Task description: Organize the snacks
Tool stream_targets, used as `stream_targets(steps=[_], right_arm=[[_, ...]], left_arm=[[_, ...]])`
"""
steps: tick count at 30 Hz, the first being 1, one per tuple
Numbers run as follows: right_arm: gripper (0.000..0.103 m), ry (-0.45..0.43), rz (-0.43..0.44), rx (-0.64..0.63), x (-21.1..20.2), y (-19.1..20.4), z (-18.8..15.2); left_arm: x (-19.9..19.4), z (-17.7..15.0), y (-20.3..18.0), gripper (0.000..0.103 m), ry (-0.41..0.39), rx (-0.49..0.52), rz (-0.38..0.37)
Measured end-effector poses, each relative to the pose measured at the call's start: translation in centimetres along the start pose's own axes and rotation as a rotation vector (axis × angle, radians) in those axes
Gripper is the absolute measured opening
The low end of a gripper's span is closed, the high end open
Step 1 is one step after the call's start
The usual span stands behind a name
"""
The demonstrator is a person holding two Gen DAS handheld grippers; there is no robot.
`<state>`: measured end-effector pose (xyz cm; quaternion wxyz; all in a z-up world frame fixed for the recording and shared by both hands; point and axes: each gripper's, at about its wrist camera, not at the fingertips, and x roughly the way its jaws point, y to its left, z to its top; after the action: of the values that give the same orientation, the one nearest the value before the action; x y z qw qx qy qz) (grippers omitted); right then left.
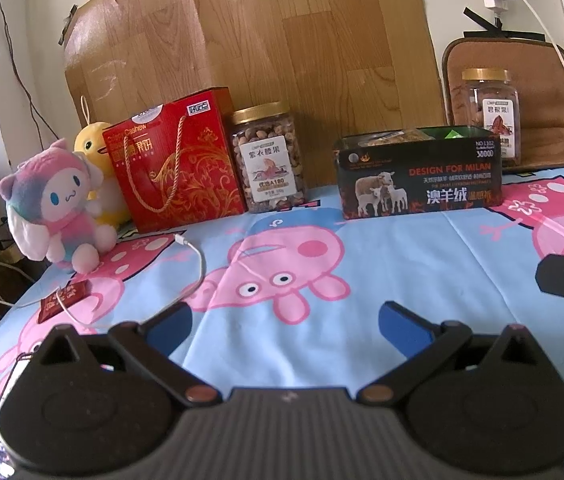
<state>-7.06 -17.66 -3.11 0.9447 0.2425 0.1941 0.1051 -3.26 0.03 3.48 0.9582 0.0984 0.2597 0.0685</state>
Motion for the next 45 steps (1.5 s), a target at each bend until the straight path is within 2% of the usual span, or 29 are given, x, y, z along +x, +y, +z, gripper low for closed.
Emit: stream_targets(steps=[45], right_arm=[[0.077,-0.023,0.008,0.003,-0.51,-0.11,-0.12]], left_arm=[[-0.51,-0.27,-0.18,0.103,-0.006,0.013,0.009]])
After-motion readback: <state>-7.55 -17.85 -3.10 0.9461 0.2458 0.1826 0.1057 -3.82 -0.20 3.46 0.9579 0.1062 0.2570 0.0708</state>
